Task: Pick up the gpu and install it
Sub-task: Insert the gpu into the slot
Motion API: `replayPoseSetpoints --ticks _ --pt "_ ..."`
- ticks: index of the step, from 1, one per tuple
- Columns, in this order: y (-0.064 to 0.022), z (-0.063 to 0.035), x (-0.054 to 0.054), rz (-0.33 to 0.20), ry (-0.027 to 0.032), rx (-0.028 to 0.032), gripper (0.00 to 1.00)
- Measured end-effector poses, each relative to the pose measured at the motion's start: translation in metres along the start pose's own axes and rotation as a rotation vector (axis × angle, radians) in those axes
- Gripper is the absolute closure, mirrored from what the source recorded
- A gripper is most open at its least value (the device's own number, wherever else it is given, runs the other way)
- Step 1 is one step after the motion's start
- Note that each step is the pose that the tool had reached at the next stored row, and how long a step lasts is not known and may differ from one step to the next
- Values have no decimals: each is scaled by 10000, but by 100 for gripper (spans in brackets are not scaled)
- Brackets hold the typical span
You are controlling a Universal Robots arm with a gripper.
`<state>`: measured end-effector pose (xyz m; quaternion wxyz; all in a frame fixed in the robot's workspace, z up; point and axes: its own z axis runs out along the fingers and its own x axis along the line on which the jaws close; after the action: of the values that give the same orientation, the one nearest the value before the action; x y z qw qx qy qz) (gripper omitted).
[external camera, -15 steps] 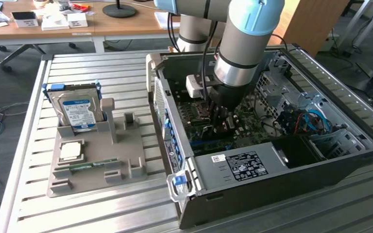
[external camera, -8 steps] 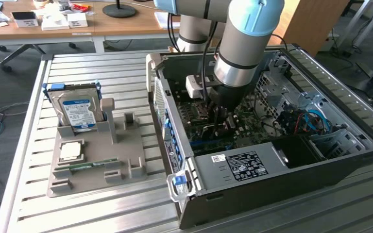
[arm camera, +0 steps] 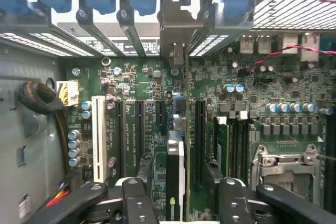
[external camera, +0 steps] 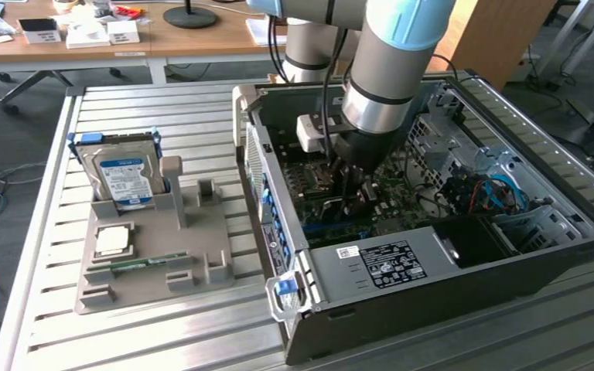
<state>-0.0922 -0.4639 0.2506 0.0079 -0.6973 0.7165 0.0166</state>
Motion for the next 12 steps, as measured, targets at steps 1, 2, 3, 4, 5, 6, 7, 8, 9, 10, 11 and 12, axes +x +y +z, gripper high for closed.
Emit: replayPoseSetpoints --ticks 1,2,3,4,5,6,7,8,9,10,11,12 --pt "0 -30 -1 0 -1 0 48" --pt "1 -59 -2 0 -1 0 48" --pt "1 -79 -3 0 -1 0 48" --pt "1 -92 -4 0 -1 0 48" --pt "1 -93 -4 -1 -3 2 48" --pt "1 -93 -4 0 -3 2 48" --pt "1 -93 -4 -1 -3 2 48" --pt "1 -94 -4 0 -3 2 48" --pt "1 -94 -4 0 -2 1 48" --pt "1 -94 -4 0 -1 1 48" --pt "1 -94 -4 0 -1 1 48" --pt "1 -94 -4 0 -1 1 48"
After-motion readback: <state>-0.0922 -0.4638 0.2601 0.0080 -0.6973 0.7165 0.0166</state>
